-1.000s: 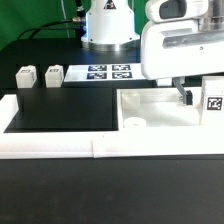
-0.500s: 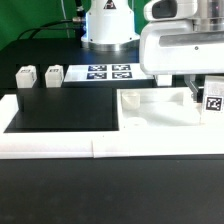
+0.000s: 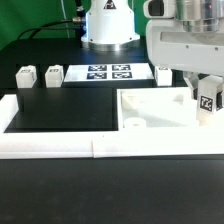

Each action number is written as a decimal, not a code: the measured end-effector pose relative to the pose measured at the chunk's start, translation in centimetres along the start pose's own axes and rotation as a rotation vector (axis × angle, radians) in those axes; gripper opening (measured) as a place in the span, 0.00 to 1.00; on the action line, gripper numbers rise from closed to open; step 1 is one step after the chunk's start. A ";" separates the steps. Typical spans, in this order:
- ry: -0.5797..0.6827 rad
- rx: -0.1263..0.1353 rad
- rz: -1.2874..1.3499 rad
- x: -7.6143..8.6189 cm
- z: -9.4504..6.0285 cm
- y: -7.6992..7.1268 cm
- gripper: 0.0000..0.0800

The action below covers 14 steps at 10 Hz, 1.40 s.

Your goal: Assemble square table

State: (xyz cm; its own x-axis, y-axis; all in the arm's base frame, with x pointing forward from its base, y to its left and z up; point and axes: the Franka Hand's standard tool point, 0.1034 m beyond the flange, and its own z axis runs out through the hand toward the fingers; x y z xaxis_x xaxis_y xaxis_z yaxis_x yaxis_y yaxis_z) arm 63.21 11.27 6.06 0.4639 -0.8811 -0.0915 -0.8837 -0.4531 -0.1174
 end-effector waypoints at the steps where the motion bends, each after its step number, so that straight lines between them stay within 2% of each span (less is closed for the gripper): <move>1: -0.012 0.020 0.158 -0.1 0.1 0.1 0.36; 5: -0.023 0.028 0.390 -0.3 0.1 0.1 0.36; 9: -0.071 0.018 0.841 -0.4 0.3 0.3 0.36; 11: -0.068 0.034 0.973 -0.5 0.3 0.1 0.36; 14: -0.066 0.035 0.981 -0.6 0.4 0.1 0.37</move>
Offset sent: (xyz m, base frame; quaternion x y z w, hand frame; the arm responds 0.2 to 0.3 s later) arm 0.0000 0.0000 0.0000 0.0000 0.0000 0.1938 0.9810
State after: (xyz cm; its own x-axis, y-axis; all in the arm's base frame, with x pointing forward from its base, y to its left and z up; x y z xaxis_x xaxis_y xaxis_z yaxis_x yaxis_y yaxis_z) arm 62.85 11.78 5.71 -0.4710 -0.8545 -0.2188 -0.8769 0.4806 0.0110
